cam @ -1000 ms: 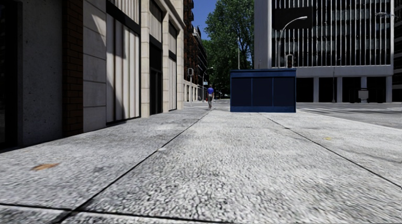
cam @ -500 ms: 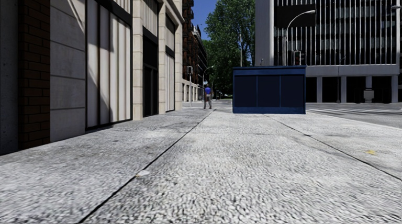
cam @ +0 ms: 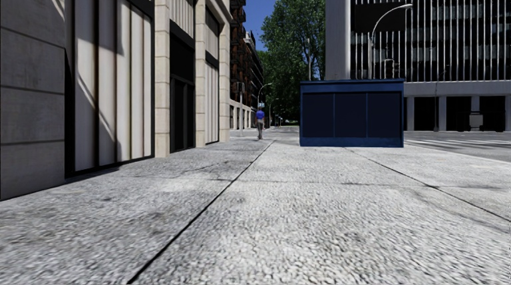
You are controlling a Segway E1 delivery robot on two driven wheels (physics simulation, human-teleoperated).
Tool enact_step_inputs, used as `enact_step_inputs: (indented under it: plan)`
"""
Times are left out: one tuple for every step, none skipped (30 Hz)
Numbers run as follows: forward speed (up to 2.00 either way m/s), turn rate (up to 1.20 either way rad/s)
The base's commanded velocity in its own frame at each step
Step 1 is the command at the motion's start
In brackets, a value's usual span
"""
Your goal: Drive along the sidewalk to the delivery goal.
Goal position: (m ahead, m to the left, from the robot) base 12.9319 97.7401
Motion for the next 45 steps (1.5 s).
enact_step_inputs:
  plan:
    - [2.0, 0.0]
    - [2.0, 0.0]
    - [2.0, 0.0]
    - [2.0, 0.0]
    - [2.0, 0.0]
    - [2.0, 0.0]
    - [2.0, 0.0]
    - [2.0, 0.0]
    - [2.0, 0.0]
    - [2.0, 0.0]
    - [2.0, 0.0]
    - [2.0, 0.0]
    - [2.0, 0.0]
    - [2.0, 0.0]
    - [2.0, 0.0]
    - [2.0, 0.0]
    - [2.0, 0.0]
    - [2.0, 0.0]
    - [2.0, 0.0]
    - [2.0, 0.0]
    - [2.0, 0.0]
    - [2.0, 0.0]
    - [2.0, 0.0]
    - [2.0, 0.0]
    - [2.0, 0.0]
    - [2.0, 0.0]
    - [2.0, 0.0]
    - [2.0, 0.0]
    - [2.0, 0.0]
    - [2.0, 0.0]
    - [2.0, 0.0]
    - [2.0, 0.0]
    - [2.0, 0.0]
    - [2.0, 0.0]
    - [2.0, 0.0]
    - [2.0, 0.0]
    - [2.0, 0.0]
    - [2.0, 0.0]
    - [2.0, 0.0]
    - [2.0, 0.0]
    - [2.0, 0.0]
    - [2.0, 0.0]
    - [2.0, 0.0]
    - [2.0, 0.0]
    - [2.0, 0.0]
